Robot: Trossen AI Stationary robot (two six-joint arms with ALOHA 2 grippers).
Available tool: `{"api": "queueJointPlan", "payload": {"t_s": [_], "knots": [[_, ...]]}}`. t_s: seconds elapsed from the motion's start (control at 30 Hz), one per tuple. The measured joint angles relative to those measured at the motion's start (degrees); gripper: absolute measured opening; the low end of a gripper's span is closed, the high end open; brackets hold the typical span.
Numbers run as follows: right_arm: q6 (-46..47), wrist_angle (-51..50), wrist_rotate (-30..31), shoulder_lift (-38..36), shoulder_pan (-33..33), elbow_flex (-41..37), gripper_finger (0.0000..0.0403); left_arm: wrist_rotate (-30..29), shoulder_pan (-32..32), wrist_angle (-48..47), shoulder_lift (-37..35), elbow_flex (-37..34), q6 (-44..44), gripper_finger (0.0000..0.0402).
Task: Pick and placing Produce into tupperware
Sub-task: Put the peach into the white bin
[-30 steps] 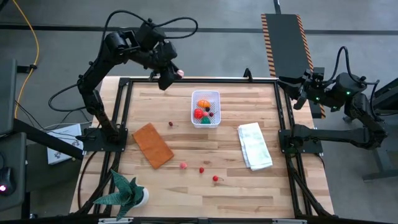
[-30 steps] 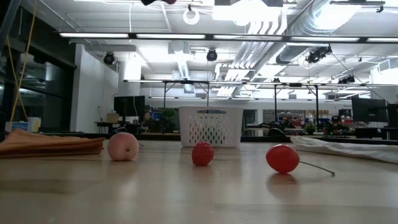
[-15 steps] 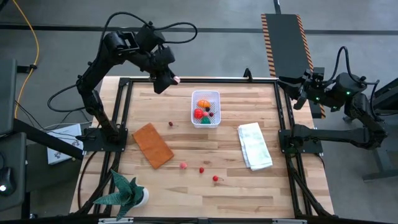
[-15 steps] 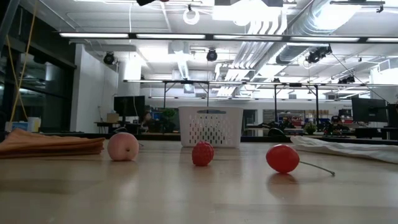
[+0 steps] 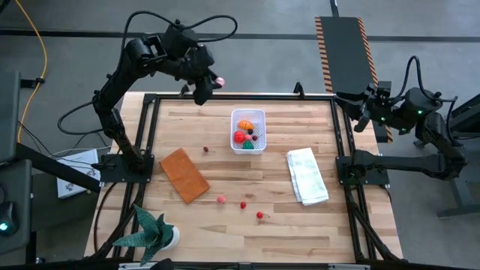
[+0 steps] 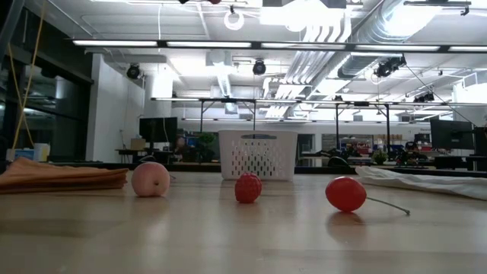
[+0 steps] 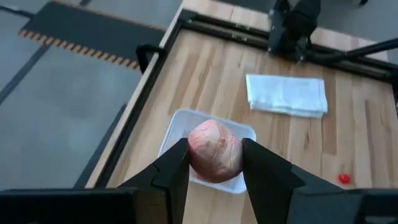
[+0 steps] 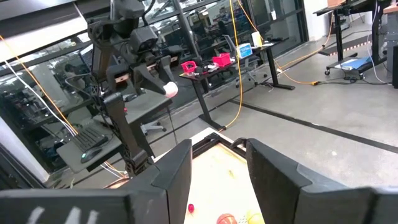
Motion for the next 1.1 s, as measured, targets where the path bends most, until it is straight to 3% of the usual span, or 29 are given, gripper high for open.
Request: {"api": "queueJointPlan", "payload": {"t_s": [0.37, 0.83, 1.1], "knots": [[0.0, 0.0, 0.0, 0.0, 0.0, 0.0, 0.0144, 2.1, 0.0, 1.0, 2.4, -0.4, 0.9, 0.0127], [0.4, 0.0, -1.2, 0.0, 0.0, 0.0, 0.0144, 3.0, -2.3, 1.6, 10.9, -6.4, 1.8, 0.0127], [0.1, 0.0, -1.6, 0.0, 0.0, 0.0, 0.0144, 3.0, -2.4, 4.8, 12.2, -12.0, 1.7, 0.0127]]}}
